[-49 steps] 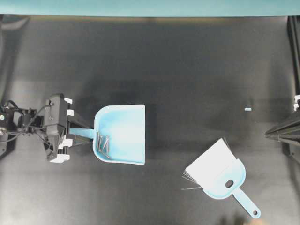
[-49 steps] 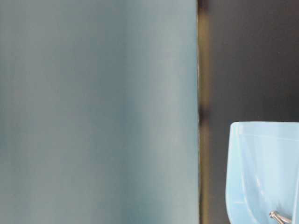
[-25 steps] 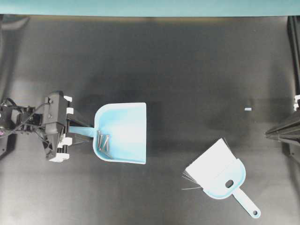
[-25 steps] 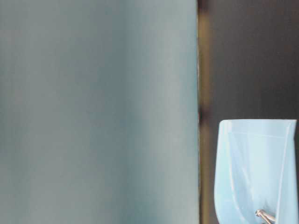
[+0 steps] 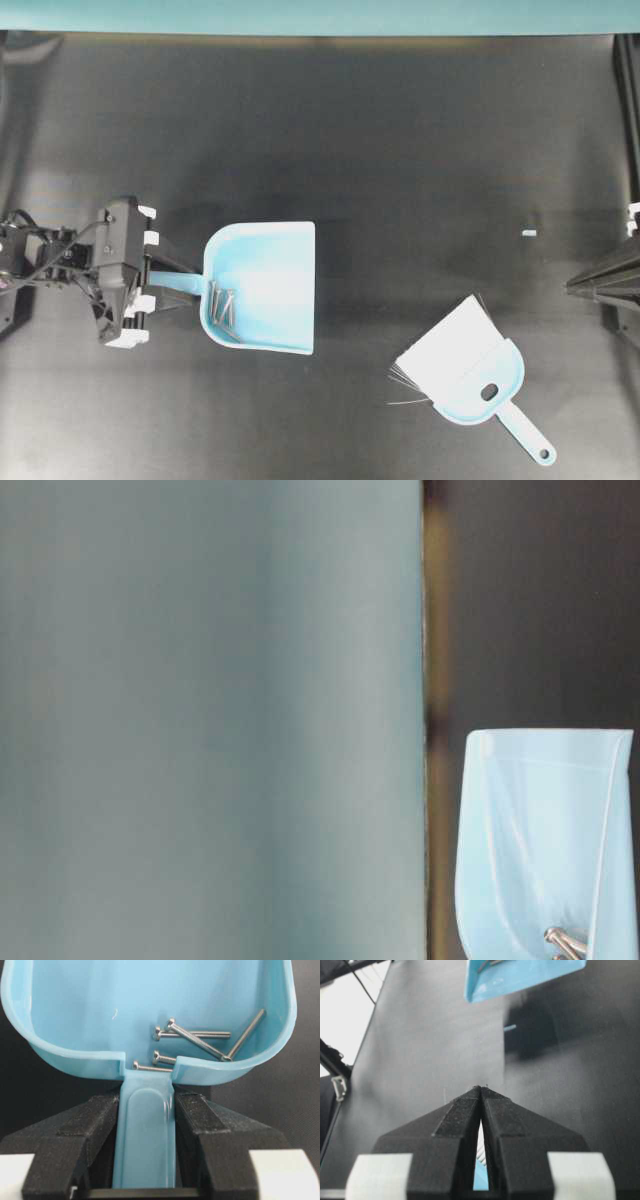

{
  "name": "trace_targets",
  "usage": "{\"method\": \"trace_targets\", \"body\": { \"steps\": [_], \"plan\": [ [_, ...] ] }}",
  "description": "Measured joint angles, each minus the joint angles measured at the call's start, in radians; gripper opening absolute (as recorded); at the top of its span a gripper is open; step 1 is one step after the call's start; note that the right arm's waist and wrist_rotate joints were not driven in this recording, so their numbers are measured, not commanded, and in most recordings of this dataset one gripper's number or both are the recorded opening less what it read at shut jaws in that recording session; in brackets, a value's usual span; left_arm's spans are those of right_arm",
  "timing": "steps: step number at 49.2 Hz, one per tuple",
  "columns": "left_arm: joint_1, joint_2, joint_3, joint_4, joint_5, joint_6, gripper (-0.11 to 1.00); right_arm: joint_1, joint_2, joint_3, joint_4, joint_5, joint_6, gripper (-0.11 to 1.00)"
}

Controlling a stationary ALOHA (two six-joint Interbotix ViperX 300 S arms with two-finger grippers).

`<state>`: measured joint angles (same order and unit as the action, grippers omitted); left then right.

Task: Hold the dustpan with the left arm, while a human hand uses a hand brush to gather screws into the dustpan.
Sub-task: 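Keep holding the dustpan with the screws in the left gripper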

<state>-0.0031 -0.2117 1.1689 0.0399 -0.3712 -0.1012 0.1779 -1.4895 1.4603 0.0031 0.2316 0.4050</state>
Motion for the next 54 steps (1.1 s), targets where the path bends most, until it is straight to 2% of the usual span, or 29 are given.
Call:
{"method": "trace_targets", "body": {
  "steps": [54],
  "plan": [
    [-0.021, 0.002, -0.008, 0.002, 0.026, 0.002, 0.29, 0.000, 0.000, 0.000, 0.000, 0.000, -0.002, 0.00]
  ]
}}
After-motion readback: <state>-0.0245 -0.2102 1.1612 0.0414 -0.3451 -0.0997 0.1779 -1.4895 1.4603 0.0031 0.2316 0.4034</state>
